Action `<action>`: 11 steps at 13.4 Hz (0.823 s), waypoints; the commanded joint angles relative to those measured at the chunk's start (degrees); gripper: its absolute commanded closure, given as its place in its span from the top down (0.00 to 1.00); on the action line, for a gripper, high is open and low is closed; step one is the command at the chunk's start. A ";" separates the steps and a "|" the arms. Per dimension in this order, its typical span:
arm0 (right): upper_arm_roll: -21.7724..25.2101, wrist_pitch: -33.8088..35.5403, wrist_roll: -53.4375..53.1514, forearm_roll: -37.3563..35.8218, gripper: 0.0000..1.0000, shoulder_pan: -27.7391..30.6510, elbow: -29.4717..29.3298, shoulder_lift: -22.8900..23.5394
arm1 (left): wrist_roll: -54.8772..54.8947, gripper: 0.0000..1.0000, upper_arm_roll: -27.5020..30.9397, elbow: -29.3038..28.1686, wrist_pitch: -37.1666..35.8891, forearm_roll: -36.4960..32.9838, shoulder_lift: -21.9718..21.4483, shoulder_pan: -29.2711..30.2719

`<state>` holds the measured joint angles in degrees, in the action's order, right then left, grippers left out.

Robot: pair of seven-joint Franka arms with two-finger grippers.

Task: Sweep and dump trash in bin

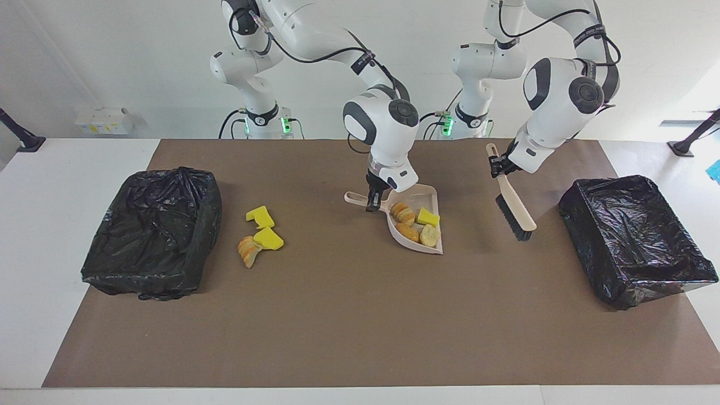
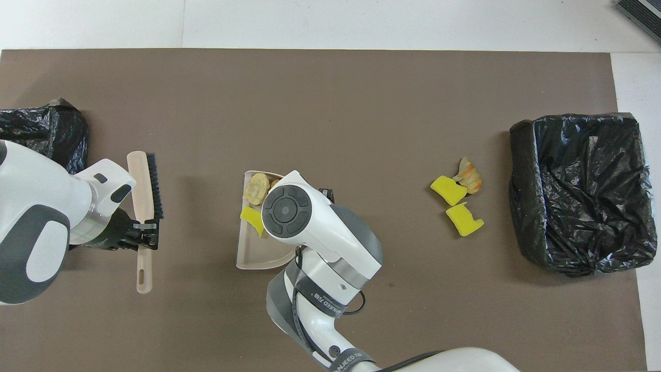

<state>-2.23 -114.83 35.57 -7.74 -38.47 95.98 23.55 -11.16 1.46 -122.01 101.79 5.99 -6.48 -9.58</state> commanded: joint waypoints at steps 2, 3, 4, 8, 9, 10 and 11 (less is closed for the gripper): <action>-0.41 -0.39 -0.07 2.29 0.00 2.69 1.22 -3.15 | 0.96 0.00 -0.40 -0.33 -0.19 -0.80 -0.02 0.88; -0.49 -0.22 0.72 2.29 0.00 4.79 1.31 -3.94 | 1.05 0.00 -0.49 -0.50 -0.19 -0.80 0.07 2.10; -0.49 -0.21 2.38 2.38 0.00 6.20 1.22 -4.91 | 1.31 0.00 -0.49 -1.12 -0.01 -0.80 -0.02 2.03; -0.49 3.72 13.79 4.49 0.00 17.51 0.52 -8.25 | -4.02 0.00 -0.84 -1.74 -0.10 -0.28 0.68 -3.92; -0.49 6.70 16.95 4.40 0.00 20.42 -0.35 -8.69 | -7.36 0.00 -0.84 -2.08 0.25 0.07 0.77 -7.08; -0.41 8.56 22.38 4.49 0.00 23.50 -0.45 -9.65 | -9.65 0.00 -0.84 -2.44 0.86 0.77 0.86 -10.07; -0.41 9.36 26.44 4.49 0.00 25.97 -0.53 -10.71 | -10.37 0.00 -0.84 -3.31 1.04 2.00 0.77 -12.89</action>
<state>-1.82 -107.68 55.35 -4.71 -16.57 95.45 15.10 -18.60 0.09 -123.63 101.85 6.73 -5.19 -17.66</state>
